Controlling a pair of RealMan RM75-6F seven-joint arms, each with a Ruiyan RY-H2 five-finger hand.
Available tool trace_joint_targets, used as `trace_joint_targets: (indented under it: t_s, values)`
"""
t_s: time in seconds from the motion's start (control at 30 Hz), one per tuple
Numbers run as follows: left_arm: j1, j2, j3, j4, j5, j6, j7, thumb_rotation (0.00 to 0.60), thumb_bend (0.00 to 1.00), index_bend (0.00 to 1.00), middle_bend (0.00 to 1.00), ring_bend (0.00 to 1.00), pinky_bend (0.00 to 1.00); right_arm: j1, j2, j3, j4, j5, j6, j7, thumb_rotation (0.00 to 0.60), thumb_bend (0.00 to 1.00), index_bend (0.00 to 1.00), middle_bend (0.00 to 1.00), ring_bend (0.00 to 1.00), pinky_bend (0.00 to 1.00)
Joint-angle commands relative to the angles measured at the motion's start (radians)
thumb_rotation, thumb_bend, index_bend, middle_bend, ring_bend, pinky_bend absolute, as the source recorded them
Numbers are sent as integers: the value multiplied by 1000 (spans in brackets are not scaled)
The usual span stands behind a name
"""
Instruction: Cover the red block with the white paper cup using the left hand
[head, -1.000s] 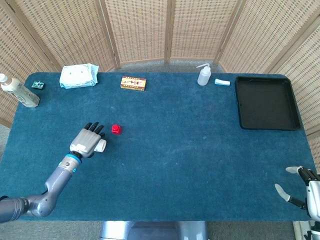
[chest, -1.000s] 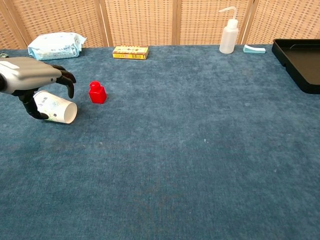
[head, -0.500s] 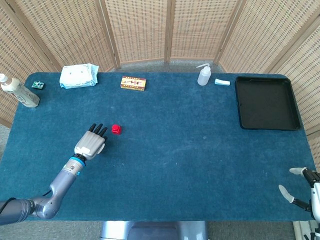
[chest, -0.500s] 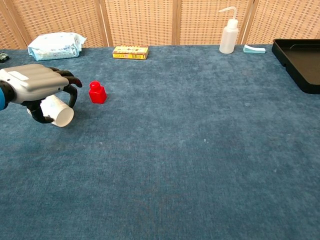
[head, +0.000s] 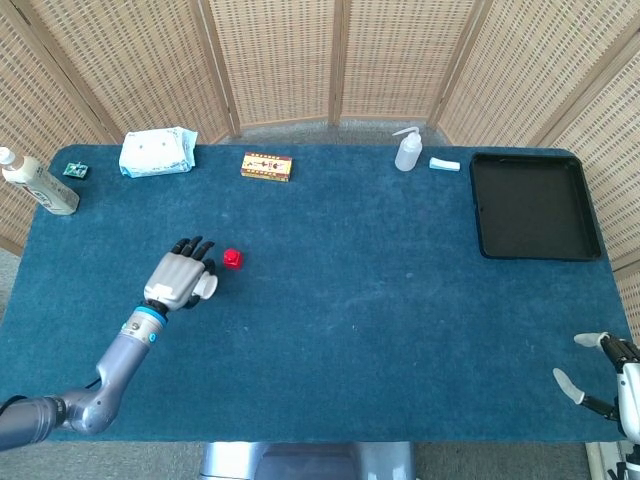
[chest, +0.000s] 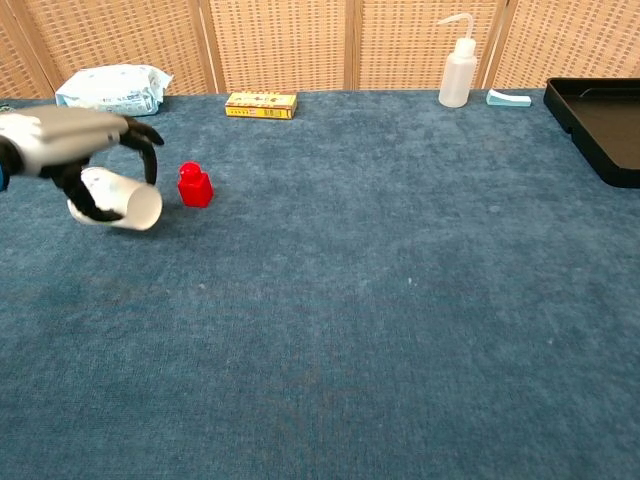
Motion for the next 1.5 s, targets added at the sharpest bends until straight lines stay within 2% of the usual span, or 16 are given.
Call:
trace_joint_targets:
  t_s: [0.03, 0.2, 0.23, 0.27, 0.6, 0.8, 1.03, 1.3, 1.5]
  values:
    - [47, 64, -128, -48, 30, -41, -329, 539, 281, 451, 104, 0, 79, 2, -1, 0, -3, -1, -3, -4, 134, 274, 364, 417, 393, 352]
    - [80, 72, -216, -33, 59, -56, -602, 538, 277, 451, 105, 0, 79, 4, -2, -1, -7, 0, -8, -16, 132, 274, 364, 417, 393, 352]
    - [97, 68, -271, -41, 20, -73, -747, 536, 277, 451, 105, 0, 79, 4, -2, -1, -10, 0, -8, -19, 132, 274, 364, 417, 393, 352]
    - [101, 75, -291, -35, 16, -105, -818, 536, 277, 451, 105, 0, 79, 4, -1, -1, -12, 0, -8, -20, 133, 274, 364, 417, 393, 352]
    - [114, 38, -372, 105, 82, -327, -1290, 533, 267, 451, 104, 0, 79, -1, -2, -2, -19, 2, -4, -18, 133, 274, 364, 417, 393, 352]
    - [111, -9, -364, 187, 180, -383, -1425, 535, 259, 451, 104, 0, 79, -4, 1, -3, -21, 4, -4, -11, 131, 275, 364, 417, 393, 352]
    - [97, -67, -352, 281, 235, -408, -1521, 536, 250, 450, 104, 0, 79, -3, 4, -5, -26, 3, -9, -12, 133, 274, 364, 417, 393, 352]
    - [80, -122, -334, 370, 266, -416, -1583, 539, 250, 450, 104, 0, 79, -6, 12, -2, -34, 15, -11, 11, 135, 274, 361, 417, 393, 352]
    - [71, -135, -318, 413, 278, -418, -1583, 539, 249, 451, 104, 0, 79, -10, 13, -3, -30, 18, -10, 14, 135, 274, 361, 419, 393, 352]
